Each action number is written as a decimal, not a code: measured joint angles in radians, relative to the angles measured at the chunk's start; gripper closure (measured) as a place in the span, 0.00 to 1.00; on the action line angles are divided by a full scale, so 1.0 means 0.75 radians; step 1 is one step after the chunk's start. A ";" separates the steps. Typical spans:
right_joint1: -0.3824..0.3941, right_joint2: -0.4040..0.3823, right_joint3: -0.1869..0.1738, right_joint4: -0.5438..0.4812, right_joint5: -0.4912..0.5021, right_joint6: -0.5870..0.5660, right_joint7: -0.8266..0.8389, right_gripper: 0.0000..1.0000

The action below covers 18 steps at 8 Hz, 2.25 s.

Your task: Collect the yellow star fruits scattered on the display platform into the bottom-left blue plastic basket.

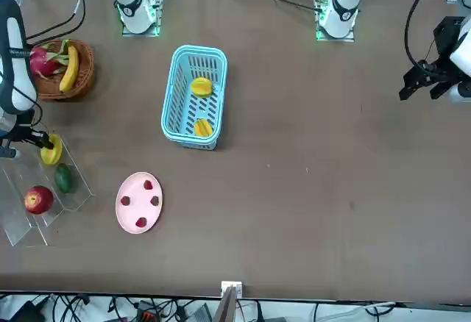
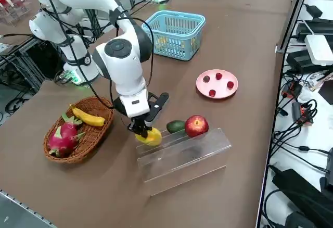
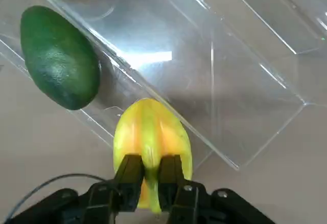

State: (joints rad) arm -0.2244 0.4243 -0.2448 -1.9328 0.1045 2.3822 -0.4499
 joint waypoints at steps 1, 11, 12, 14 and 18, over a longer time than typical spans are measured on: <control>0.000 0.000 0.000 0.000 0.000 0.000 -0.001 0.79; 0.542 -0.413 0.036 0.332 0.024 -1.139 0.926 0.81; 0.687 -0.427 0.040 0.329 0.026 -1.142 1.135 0.81; 0.961 -0.418 0.045 0.298 0.039 -1.049 1.550 0.81; 1.336 -0.394 0.045 -0.002 0.046 -0.556 2.068 0.81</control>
State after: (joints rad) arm 0.7777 0.1287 -0.2111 -1.9346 0.1391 1.9649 1.1012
